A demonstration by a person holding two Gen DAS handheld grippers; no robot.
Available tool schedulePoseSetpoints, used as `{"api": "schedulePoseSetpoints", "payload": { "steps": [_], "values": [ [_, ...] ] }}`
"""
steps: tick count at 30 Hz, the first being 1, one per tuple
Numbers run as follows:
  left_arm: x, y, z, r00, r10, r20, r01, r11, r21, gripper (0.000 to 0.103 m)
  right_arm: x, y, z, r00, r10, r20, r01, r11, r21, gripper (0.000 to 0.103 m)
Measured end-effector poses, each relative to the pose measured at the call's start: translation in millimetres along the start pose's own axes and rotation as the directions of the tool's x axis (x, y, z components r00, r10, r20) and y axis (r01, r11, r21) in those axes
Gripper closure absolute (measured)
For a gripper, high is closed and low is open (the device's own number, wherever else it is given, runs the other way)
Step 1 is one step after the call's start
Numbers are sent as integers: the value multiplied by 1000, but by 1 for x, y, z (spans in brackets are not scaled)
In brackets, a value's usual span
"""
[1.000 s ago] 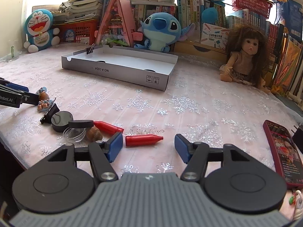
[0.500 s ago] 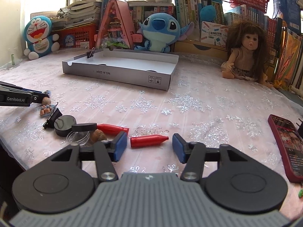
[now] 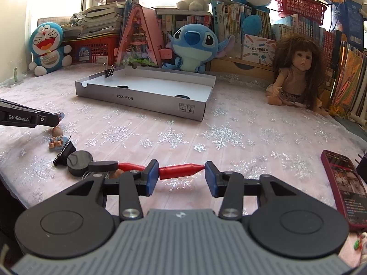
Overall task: Organize rigid objects
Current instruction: 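Grasp the blue hair clip with the left tool while the right tool grasps a red crayon, then carry the hair clip and red crayon over the white box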
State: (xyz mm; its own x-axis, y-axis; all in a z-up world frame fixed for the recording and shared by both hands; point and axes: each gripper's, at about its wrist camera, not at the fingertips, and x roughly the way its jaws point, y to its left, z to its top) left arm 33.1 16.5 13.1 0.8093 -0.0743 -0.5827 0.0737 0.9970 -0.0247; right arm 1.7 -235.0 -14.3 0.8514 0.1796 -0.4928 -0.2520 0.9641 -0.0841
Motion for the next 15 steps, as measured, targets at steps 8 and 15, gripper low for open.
{"api": "schedulePoseSetpoints", "payload": {
  "steps": [8, 15],
  "values": [
    [3, 7, 19, 1000, 7, 18, -6, 1000, -20, 94, 8, -7, 16, 999, -36, 6, 36, 999, 34, 54],
    [11, 15, 52, 998, 6, 65, -4, 999, -41, 94, 23, -18, 40, 998, -64, 11, 63, 993, 97, 54]
  ]
}}
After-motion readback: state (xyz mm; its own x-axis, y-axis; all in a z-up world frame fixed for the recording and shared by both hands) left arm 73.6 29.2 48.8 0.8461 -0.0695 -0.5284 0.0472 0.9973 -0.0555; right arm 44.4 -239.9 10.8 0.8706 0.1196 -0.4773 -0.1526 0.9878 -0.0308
